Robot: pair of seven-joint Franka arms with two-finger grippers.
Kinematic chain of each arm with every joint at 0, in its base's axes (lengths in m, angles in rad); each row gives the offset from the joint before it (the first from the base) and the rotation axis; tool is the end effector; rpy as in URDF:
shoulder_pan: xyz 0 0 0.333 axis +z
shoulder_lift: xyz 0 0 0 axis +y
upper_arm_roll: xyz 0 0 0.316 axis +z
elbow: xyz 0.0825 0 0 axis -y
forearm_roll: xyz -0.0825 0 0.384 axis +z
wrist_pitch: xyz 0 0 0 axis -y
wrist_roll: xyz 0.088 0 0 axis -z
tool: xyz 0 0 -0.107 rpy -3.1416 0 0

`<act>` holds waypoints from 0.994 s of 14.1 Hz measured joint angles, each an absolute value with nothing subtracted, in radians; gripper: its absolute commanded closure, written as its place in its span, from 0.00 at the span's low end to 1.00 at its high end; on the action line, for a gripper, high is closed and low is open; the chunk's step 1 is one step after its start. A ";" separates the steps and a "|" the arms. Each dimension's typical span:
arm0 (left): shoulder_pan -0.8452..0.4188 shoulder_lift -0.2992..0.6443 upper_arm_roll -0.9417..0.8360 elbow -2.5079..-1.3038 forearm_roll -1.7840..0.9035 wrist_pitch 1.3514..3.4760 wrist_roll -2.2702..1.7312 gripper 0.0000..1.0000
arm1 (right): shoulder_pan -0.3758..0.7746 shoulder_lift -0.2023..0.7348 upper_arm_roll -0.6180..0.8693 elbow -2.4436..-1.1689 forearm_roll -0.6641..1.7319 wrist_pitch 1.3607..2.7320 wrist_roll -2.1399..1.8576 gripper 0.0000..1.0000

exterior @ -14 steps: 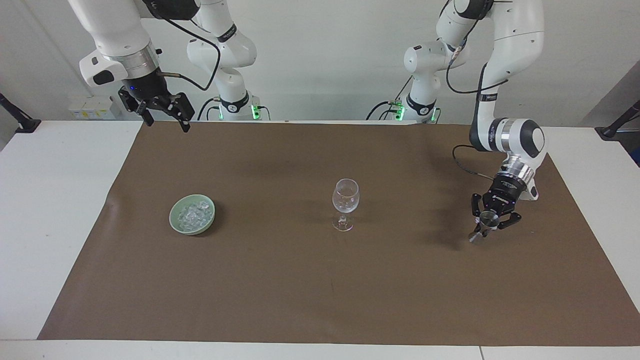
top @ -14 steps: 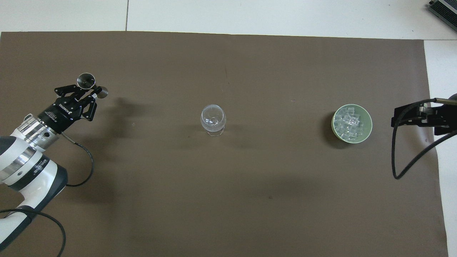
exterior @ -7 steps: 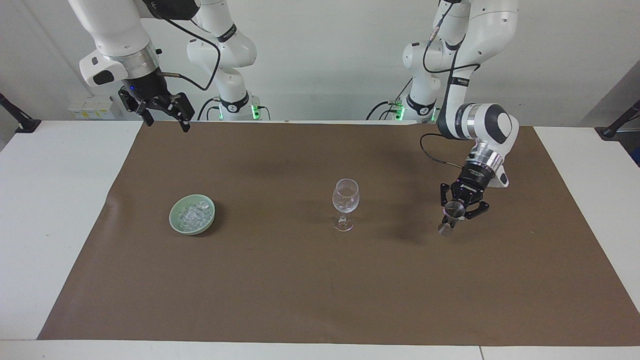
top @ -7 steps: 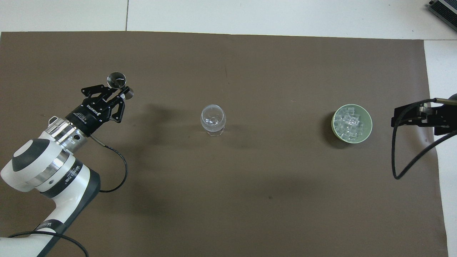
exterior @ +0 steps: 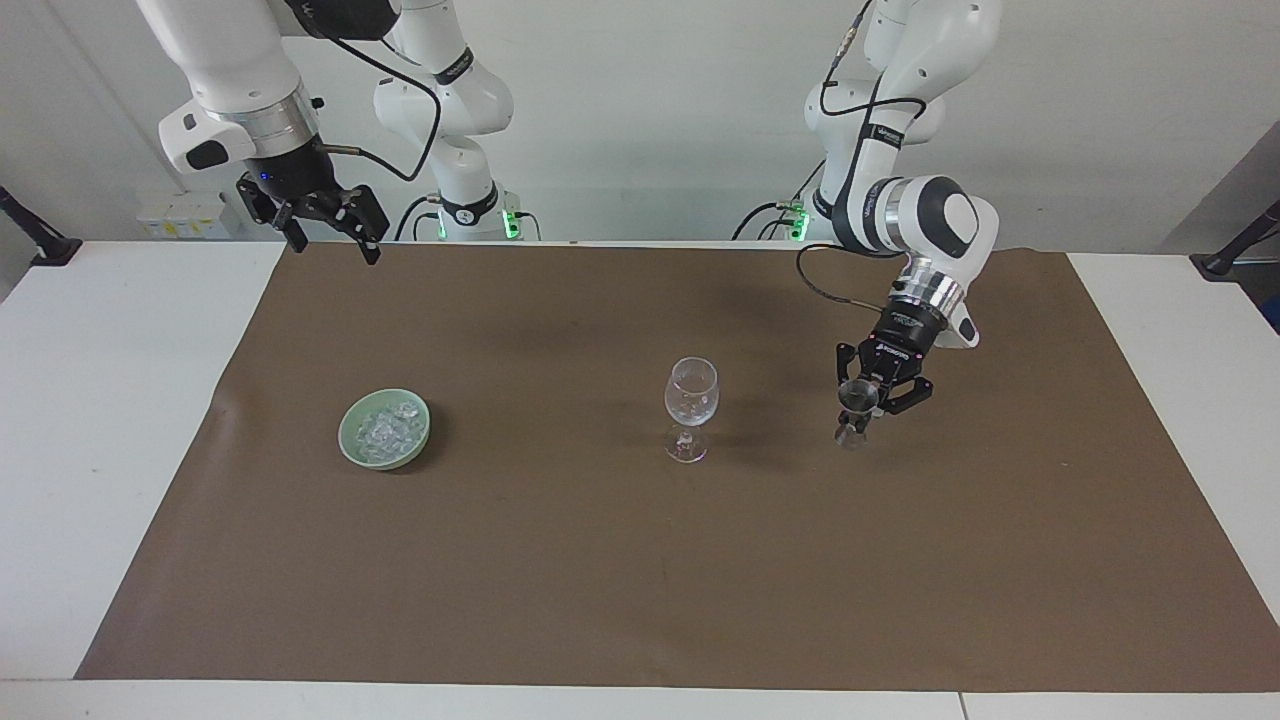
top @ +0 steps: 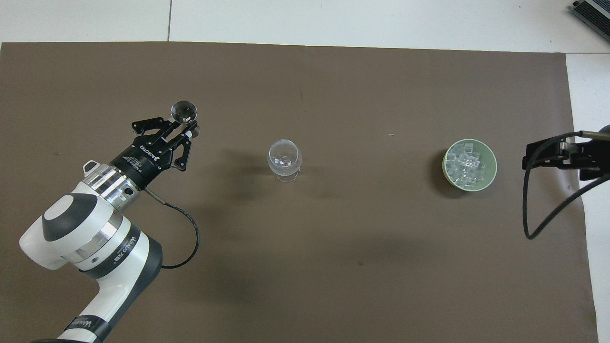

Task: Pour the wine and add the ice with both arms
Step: 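Lift the jigger with the left gripper and carry it toward the glass, then bring the jigger to the rim of the clear glass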

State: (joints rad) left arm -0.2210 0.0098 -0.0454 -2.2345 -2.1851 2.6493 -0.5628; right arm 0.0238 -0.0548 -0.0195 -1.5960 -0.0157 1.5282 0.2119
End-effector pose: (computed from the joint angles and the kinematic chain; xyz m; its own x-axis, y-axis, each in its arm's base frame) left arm 0.5207 -0.1192 0.3762 -0.1401 0.3504 -0.9261 0.6725 0.7202 0.1707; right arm 0.5331 0.0002 0.6387 0.9784 -0.2067 -0.0096 -0.2065 -0.9783 0.0170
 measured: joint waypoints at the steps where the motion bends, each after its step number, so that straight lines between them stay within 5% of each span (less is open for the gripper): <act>1: -0.236 0.002 -0.046 -2.234 -2.185 2.671 -0.563 1.00 | 0.024 -0.055 -0.019 -1.596 -0.016 1.528 0.212 0.00; 14: -0.293 -0.029 -0.219 -2.171 -2.190 2.958 -0.562 1.00 | 0.024 -0.055 -0.019 -1.596 -0.016 1.528 0.212 0.00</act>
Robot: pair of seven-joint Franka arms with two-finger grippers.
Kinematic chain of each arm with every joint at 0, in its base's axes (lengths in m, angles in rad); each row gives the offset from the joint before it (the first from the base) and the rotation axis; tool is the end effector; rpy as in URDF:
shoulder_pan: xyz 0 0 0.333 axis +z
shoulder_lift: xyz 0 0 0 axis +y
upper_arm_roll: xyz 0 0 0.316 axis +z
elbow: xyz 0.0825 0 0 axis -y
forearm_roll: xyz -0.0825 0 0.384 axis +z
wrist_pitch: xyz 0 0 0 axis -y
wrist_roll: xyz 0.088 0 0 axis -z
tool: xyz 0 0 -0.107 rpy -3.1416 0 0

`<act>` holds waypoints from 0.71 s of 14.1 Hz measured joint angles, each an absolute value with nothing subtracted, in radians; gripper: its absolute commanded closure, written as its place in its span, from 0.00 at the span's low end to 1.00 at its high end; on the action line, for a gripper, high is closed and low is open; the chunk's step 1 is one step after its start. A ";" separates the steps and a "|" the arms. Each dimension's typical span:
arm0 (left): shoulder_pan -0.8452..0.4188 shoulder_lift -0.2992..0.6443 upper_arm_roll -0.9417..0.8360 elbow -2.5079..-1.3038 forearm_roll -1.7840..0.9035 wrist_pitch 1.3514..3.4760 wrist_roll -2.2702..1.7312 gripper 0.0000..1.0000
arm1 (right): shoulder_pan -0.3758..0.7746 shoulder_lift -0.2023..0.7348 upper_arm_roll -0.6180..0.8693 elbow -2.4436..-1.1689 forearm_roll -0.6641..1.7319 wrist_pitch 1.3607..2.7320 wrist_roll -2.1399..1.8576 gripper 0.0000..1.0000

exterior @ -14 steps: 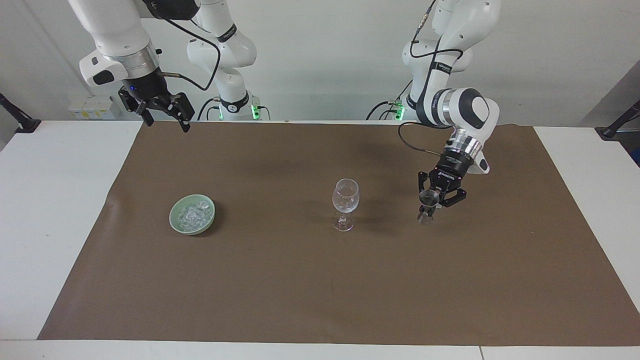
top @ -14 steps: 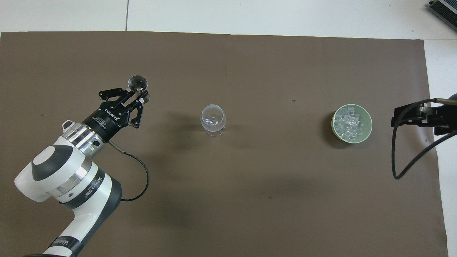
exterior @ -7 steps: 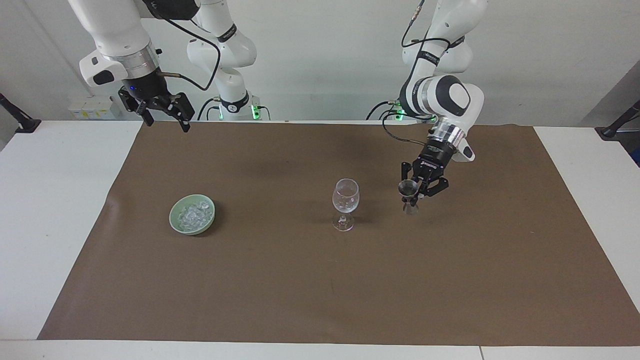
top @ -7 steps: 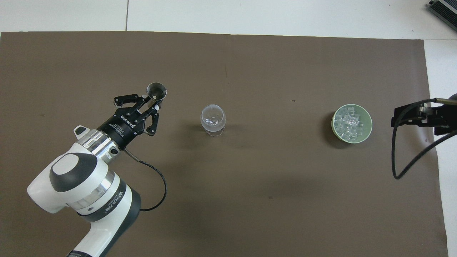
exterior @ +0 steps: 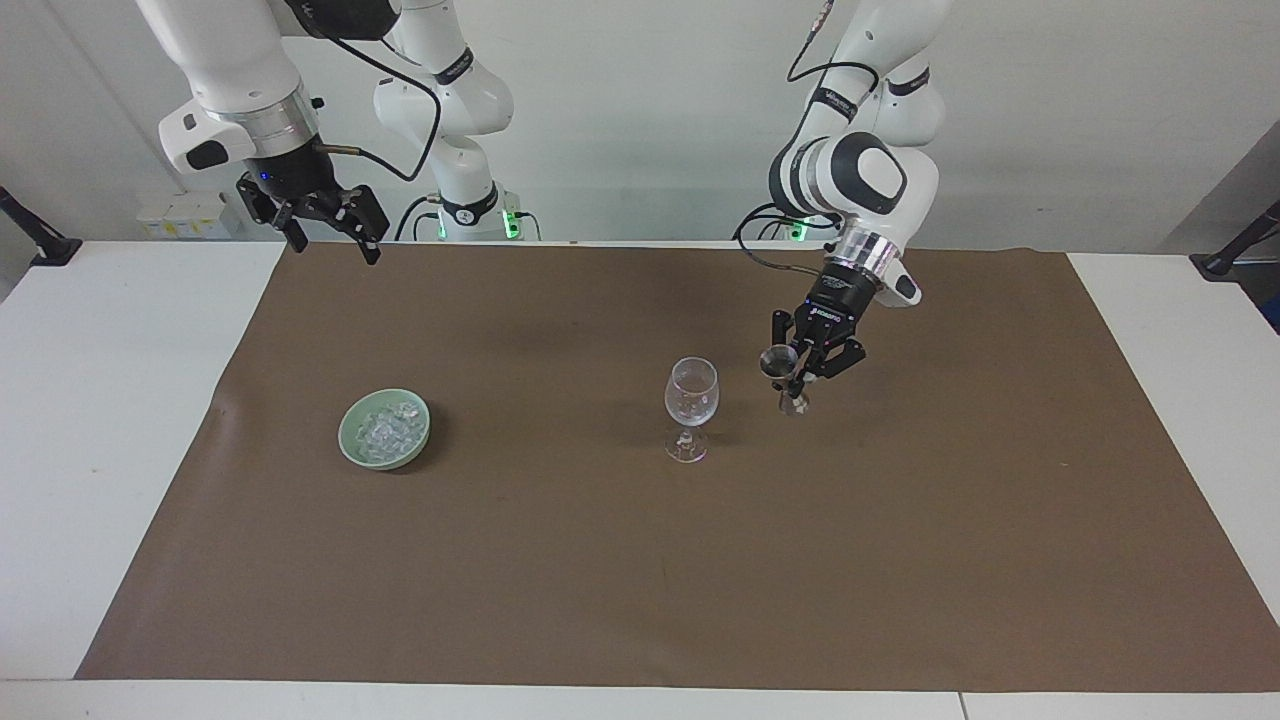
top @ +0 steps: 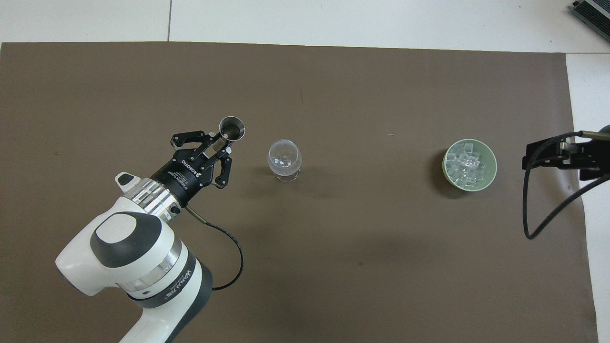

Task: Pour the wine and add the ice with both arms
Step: 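Bring the jigger to the rim of the clear glass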

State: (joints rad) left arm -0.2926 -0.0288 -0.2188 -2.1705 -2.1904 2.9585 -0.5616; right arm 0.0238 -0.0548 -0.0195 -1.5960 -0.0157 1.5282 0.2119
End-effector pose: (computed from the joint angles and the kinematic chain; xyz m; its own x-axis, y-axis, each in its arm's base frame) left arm 0.4818 -0.2083 0.4149 -0.1367 0.5051 -0.8522 0.7010 0.6571 0.2771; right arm 0.5331 0.0002 0.6387 0.9784 -0.2067 -0.0096 -0.2065 -0.9783 0.0170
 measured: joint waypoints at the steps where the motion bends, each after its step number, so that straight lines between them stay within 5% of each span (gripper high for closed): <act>1: -0.301 -0.028 -0.224 -2.165 -2.190 2.977 -0.562 1.00 | 0.024 -0.055 -0.019 -1.596 -0.016 1.528 0.212 0.00; 10: -0.369 0.017 -0.234 -2.106 -2.124 3.111 -0.547 1.00 | 0.024 -0.055 -0.019 -1.596 -0.016 1.528 0.212 0.00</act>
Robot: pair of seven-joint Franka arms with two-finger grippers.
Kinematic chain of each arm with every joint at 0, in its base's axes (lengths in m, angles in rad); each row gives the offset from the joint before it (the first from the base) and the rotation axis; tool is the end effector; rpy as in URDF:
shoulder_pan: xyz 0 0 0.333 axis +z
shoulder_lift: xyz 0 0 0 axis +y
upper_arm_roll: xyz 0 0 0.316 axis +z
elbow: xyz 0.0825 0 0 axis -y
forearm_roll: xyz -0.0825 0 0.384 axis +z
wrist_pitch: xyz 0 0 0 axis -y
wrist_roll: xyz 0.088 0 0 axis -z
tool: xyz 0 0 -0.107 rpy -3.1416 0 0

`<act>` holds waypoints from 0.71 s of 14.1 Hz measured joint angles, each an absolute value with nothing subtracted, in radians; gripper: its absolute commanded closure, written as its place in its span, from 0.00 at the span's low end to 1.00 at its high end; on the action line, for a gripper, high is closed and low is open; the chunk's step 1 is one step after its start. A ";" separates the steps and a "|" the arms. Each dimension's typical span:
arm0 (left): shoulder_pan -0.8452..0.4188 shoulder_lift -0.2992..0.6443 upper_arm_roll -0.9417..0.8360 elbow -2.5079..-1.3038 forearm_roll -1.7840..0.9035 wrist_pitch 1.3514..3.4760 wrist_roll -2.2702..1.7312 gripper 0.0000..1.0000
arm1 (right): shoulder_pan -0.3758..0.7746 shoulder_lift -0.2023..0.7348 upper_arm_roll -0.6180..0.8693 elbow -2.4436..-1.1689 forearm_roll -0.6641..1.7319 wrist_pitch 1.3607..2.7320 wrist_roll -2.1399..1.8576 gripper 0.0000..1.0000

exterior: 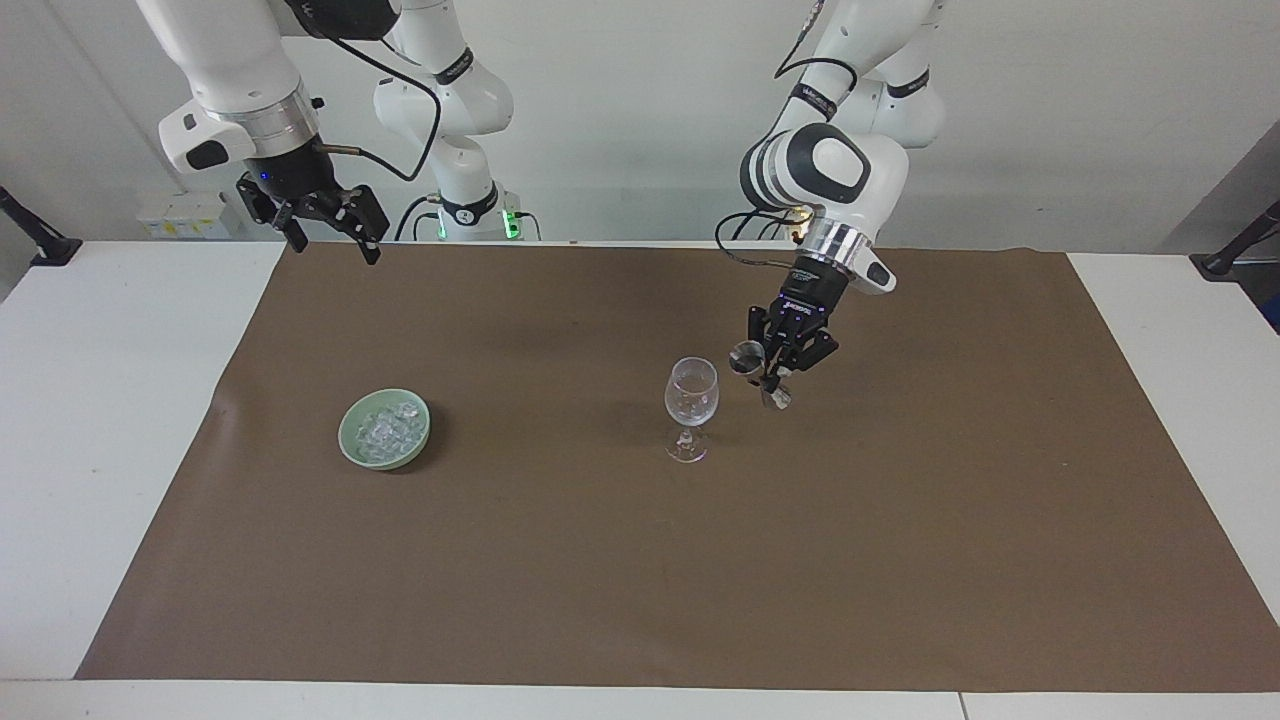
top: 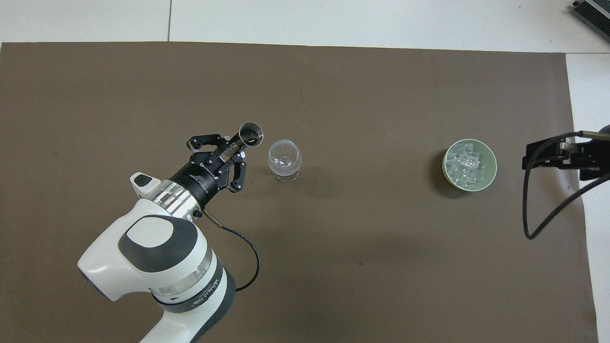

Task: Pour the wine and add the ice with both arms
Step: 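Bring the jigger to the rim of the clear glass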

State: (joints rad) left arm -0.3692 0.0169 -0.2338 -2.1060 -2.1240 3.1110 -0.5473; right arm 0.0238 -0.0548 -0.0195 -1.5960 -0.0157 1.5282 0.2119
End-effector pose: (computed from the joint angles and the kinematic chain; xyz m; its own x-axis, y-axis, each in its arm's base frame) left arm 0.4760 -0.2398 0.4210 -0.1113 0.6227 -0.7745 0.7131 0.5929 0.3742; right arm 0.5331 0.0002 0.6387 0.9784 -0.2067 -0.0096 -0.2065 -0.9783 0.0170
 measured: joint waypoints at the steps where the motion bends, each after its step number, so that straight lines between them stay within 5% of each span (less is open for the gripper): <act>1: -0.375 0.020 -0.234 -2.101 -2.117 3.119 -0.547 1.00 | 0.024 -0.055 -0.019 -1.596 -0.016 1.528 0.212 0.00; 10: -0.415 0.058 -0.239 -2.060 -2.059 3.185 -0.546 1.00 | 0.024 -0.055 -0.019 -1.596 -0.016 1.528 0.212 0.00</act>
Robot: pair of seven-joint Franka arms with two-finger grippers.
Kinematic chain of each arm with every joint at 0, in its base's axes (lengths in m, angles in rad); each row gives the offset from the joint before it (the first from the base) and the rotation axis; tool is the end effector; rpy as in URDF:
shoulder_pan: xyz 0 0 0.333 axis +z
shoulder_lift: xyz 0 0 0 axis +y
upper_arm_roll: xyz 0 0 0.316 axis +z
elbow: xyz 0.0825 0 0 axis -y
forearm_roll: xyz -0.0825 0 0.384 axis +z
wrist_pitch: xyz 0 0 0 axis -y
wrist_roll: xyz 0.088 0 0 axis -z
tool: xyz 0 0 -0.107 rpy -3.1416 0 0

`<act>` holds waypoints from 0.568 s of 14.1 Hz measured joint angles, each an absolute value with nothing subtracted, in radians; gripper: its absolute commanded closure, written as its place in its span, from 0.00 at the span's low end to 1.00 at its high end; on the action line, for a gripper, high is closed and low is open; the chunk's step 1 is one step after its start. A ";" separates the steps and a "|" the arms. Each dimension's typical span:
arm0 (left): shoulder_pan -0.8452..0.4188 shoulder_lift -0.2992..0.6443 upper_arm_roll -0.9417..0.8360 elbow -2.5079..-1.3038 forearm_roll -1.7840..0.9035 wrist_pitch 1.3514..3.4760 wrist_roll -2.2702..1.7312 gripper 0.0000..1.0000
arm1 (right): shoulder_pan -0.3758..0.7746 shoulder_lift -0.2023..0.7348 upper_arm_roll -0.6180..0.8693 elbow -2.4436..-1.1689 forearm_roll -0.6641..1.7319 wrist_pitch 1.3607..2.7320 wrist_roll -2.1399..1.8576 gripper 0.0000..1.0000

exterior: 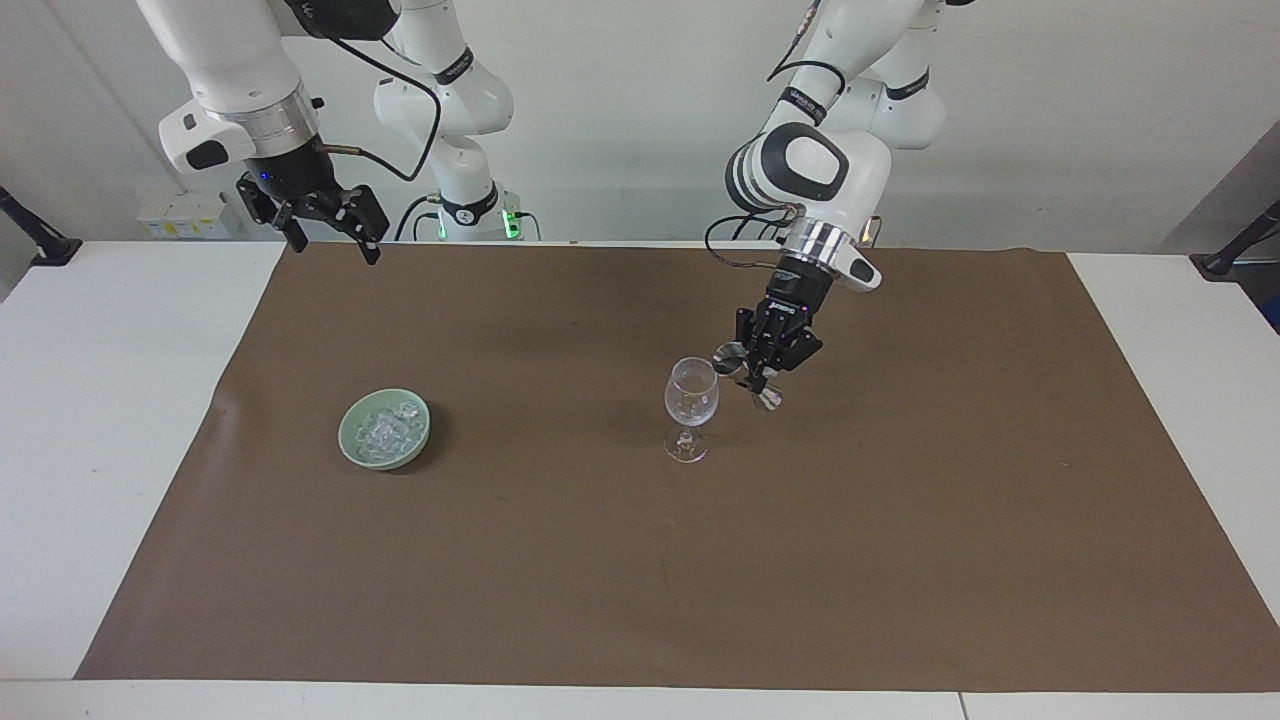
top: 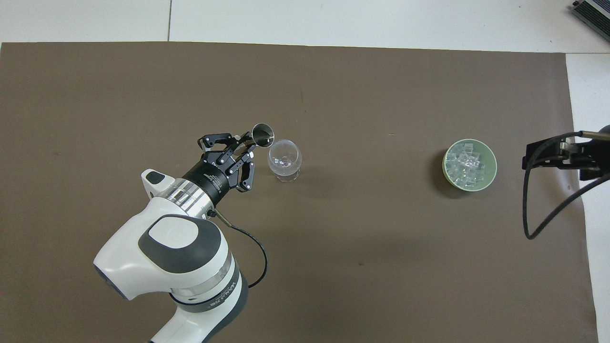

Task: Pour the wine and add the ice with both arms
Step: 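Bring the jigger to the rim of the clear glass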

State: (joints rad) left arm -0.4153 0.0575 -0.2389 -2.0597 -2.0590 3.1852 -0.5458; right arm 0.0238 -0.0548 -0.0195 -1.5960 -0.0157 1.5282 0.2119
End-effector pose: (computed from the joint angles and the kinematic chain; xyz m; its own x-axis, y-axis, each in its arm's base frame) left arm 0.4766 -0.2606 0.4238 -0.0740 0.6877 -0.7222 0.7212 0.5371 0.4376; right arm 0.5331 0.0002 0.6387 0.9784 -0.2067 -0.0096 -0.2065 -0.9783 0.0170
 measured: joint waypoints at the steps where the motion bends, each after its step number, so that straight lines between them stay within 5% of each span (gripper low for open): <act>1: -0.417 0.060 -0.240 -2.058 -2.055 3.187 -0.545 1.00 | 0.024 -0.055 -0.019 -1.596 -0.016 1.528 0.212 0.00; 8: -0.431 0.069 -0.241 -2.047 -2.013 3.221 -0.537 1.00 | 0.024 -0.055 -0.019 -1.596 -0.016 1.528 0.212 0.00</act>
State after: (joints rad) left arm -0.4314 0.0688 -0.2408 -2.0472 -2.0129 3.2207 -0.5372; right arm 0.0238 -0.0548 -0.0195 -1.5960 -0.0157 1.5282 0.2119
